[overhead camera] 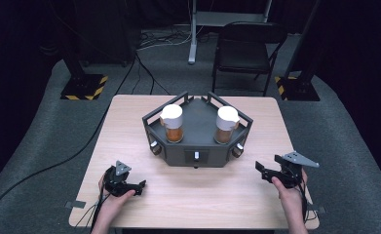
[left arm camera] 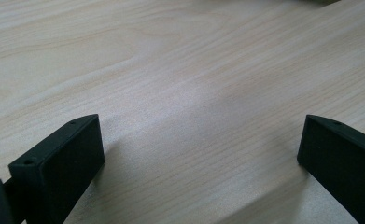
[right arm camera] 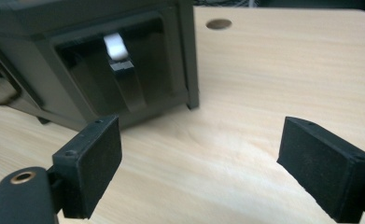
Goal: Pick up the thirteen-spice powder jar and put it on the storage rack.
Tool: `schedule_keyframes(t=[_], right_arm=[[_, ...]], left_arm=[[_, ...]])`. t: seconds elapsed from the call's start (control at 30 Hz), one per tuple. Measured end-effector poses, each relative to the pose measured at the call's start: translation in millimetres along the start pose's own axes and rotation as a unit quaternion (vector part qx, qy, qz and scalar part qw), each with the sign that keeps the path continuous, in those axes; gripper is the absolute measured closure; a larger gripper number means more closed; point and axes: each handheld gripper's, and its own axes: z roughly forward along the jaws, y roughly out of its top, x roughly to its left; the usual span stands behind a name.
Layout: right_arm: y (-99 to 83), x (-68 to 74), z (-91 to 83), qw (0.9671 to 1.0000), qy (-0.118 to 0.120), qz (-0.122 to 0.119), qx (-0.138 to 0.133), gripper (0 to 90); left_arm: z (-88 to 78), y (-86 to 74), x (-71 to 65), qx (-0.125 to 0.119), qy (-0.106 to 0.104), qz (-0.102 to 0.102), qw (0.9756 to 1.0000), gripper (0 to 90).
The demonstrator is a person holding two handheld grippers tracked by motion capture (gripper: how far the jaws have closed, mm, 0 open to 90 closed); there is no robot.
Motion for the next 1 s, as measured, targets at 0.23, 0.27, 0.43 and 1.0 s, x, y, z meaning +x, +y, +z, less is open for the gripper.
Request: schedule_keyframes(t=[0.23, 0.27, 0.43, 1.0], right_arm=[[-18.9, -6.9, 0.3, 0.9995, -0.021, 0.006, 0.024, 12.2], [-21.7, -8.3, 0.6, 0.9993, -0.022, 0.009, 0.027, 12.2], [-30.3, -11.6, 1.9, 0.9985, -0.034, 0.012, 0.041, 12.2], [-38.8, -16.0, 0.7, 0.9950, -0.043, 0.019, 0.088, 11.9]], left_arm=[[0.0, -0.1, 0.0, 0.000, 0.000, 0.000, 1.0000, 0.2], [0.0, 0.0, 0.0, 0.000, 0.000, 0.000, 1.0000, 0.2], [0.0, 0.0, 0.0, 0.000, 0.000, 0.000, 1.0000, 0.2], [0.0, -0.1, -0.2, 0.000, 0.000, 0.000, 1.0000, 0.2]])
